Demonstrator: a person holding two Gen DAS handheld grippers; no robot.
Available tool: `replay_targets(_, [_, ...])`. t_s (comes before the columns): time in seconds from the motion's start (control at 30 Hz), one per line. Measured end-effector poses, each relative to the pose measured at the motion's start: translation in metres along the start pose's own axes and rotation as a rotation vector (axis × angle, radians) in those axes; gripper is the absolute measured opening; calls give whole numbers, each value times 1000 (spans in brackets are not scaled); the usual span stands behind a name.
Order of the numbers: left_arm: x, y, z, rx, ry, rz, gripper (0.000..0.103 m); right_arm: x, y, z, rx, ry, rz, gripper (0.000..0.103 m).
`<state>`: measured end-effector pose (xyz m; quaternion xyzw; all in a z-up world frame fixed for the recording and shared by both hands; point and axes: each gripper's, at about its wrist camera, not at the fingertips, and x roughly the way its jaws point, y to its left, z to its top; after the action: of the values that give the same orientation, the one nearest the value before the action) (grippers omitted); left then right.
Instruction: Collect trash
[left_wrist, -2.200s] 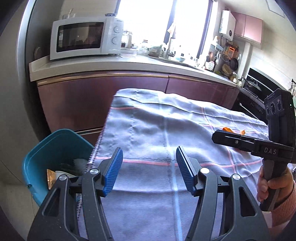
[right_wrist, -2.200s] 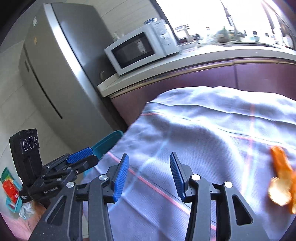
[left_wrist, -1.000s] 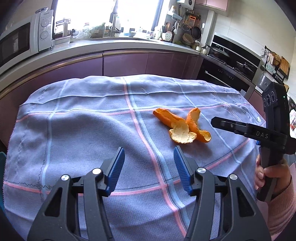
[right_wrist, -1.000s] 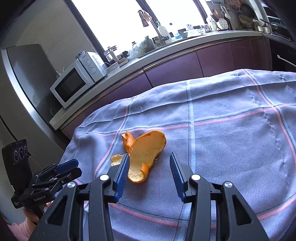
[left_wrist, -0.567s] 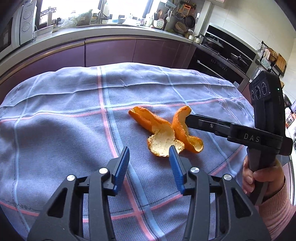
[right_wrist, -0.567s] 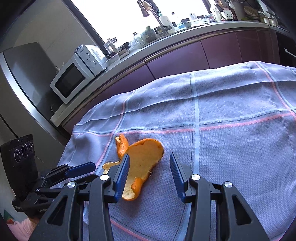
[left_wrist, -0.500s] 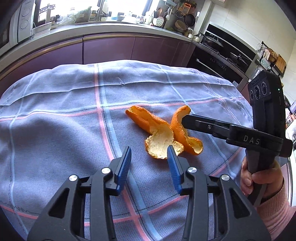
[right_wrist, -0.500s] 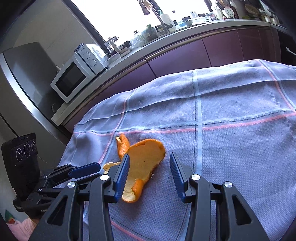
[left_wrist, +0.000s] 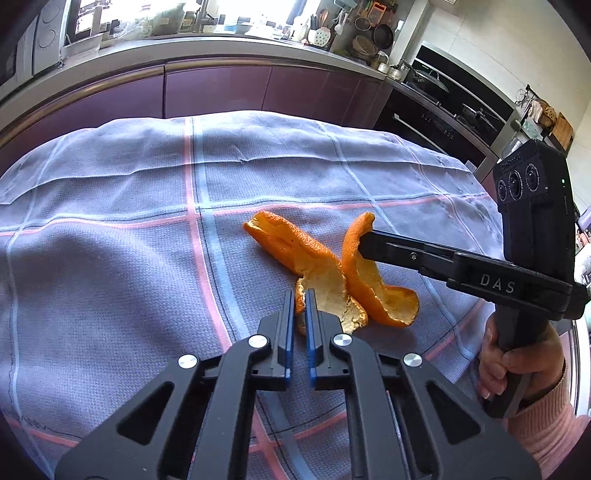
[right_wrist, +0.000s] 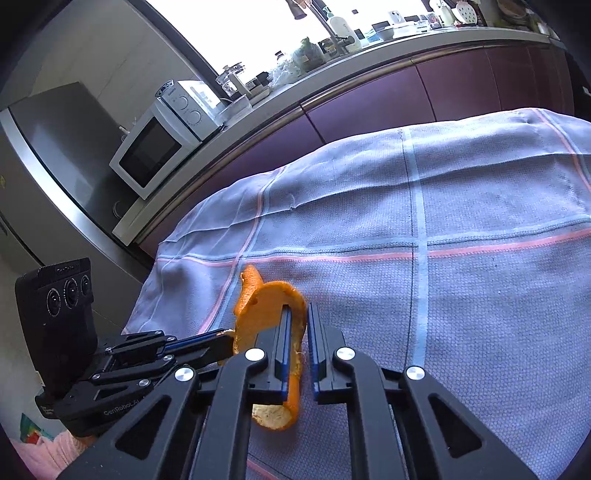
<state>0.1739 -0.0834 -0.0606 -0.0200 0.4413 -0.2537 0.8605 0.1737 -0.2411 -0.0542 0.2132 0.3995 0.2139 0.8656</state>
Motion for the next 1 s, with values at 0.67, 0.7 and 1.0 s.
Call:
replay_targets(0.67, [-56, 29, -40, 22, -28, 21, 23, -1, 22, -28, -37, 63, 29, 30])
replay_targets(0.7, [-55, 29, -41, 22, -24, 19, 23, -1, 24, -28, -43, 64, 24, 30])
replay_targets(1.0, [-46, 27, -45, 6, -11, 4, 12, 2, 29, -30, -56, 72, 17, 6])
